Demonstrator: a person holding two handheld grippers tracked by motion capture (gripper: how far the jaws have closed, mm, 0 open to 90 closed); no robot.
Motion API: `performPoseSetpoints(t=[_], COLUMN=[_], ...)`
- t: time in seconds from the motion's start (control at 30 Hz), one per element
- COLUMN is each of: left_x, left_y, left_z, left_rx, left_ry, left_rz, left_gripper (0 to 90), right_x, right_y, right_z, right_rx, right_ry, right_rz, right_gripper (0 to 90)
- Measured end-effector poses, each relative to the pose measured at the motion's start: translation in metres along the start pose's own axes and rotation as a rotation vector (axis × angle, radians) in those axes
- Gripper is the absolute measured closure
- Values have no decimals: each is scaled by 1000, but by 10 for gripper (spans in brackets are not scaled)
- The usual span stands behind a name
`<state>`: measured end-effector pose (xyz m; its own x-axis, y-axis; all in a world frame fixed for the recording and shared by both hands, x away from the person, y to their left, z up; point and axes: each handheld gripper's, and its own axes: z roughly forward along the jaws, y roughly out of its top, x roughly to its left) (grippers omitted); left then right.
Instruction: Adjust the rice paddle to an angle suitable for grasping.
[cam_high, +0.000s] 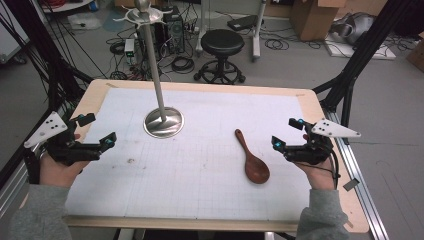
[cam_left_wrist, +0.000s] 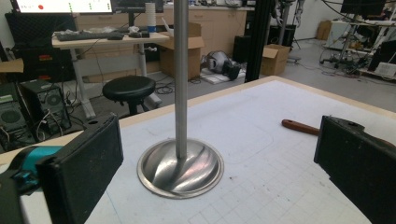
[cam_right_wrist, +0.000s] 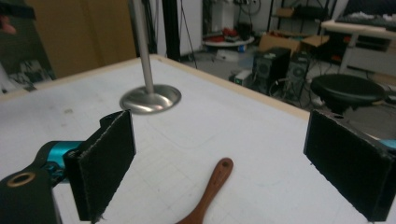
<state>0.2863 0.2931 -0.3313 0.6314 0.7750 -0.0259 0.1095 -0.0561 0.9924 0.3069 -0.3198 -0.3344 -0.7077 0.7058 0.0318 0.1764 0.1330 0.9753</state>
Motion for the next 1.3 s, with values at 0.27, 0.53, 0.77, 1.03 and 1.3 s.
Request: performPoseSetpoints(t=[0.27,0.53,0.77,1.03,1.3], left_x=[1,2,3,1,2], left_y=[0,0,-2,-3,-4], left_z=[0,0,-1,-3,-3], left_rx=[-21,-14,-4,-1,3], left_ry=[-1,-1,2,1,3], left_rz=[-3,-4,-17,-15,-24], left_gripper=[17,17,17,17,17], right_x=[-6,-6,-6,-12,-21], right_y=[-4,-4,-5,-10,-14], right_z=[-8,-8,1,20,35], right_rx=[-35,-38,-15,33,81], right_ry=[4,6,12,19,14], right_rz=[28,39,38,53,76], right_gripper=[78,78,78,78,78])
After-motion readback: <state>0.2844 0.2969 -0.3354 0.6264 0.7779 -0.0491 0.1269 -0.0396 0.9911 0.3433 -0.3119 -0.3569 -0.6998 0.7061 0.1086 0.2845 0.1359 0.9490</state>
